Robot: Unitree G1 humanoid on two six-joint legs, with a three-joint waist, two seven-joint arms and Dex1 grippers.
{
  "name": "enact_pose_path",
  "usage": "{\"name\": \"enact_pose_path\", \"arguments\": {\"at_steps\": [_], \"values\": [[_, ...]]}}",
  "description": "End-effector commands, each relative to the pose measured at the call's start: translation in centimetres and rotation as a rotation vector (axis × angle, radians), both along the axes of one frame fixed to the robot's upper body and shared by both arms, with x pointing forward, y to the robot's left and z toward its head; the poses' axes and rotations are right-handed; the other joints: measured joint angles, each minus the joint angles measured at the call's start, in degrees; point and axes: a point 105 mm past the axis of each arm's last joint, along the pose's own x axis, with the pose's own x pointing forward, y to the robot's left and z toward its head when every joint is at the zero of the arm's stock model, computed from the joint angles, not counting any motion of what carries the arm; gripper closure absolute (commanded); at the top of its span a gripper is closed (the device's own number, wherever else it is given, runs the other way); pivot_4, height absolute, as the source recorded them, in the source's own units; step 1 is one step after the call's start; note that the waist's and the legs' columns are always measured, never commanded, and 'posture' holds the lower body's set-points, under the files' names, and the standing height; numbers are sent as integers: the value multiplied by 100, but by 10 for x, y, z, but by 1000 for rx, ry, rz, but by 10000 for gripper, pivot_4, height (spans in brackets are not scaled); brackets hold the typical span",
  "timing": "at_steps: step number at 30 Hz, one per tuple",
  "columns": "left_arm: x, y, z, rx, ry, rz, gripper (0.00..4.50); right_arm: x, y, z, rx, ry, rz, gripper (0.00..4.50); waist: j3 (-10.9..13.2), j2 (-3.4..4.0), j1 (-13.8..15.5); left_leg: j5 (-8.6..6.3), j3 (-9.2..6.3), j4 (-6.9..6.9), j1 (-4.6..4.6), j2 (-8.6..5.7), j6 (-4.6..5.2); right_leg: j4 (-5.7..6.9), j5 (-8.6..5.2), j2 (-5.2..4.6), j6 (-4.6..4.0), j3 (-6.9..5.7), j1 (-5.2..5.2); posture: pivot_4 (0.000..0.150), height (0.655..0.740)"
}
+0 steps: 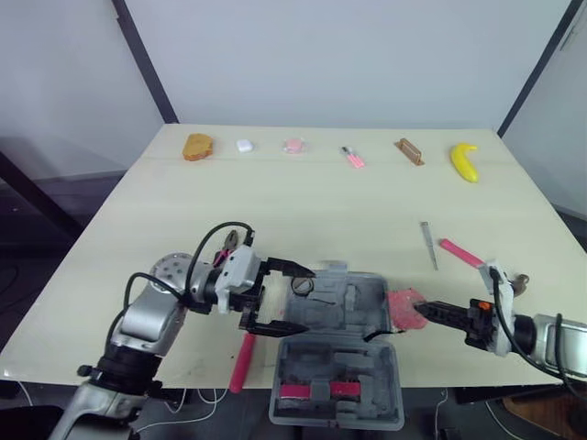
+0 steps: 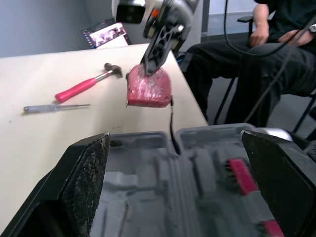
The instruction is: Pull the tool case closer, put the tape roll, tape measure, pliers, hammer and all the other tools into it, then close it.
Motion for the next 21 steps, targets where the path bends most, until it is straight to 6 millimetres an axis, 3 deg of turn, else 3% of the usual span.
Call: {"name": "enact_pose_path", "arguments": {"at_steps": [1,6,13,21], "values": [[-9,-1,12,-11,-23,-20,0,2,-9,-2,2,2,3,40790,0,0,5,0,1,0,0,0,0,0,0,0,0,0,0,1500,7400],[-17,-4,12,-13,-19,-11,0,12,-24,-29,-20,68,-78,40790,0,0,6,0,4,0,1,0,0,-1,0,2,0,2,0,1500,7400],[-25,-4,13,-15,-3,0,0,11,-23,-52,-34,101,-91,40790,1,2,9,0,9,-1,1,0,0,0,0,2,0,2,0,1500,7400],[-26,2,14,1,2,14,0,11,-29,-50,-25,78,-114,40790,1,2,3,0,10,-1,7,4,0,1,0,9,0,6,0,1500,7400]]}}
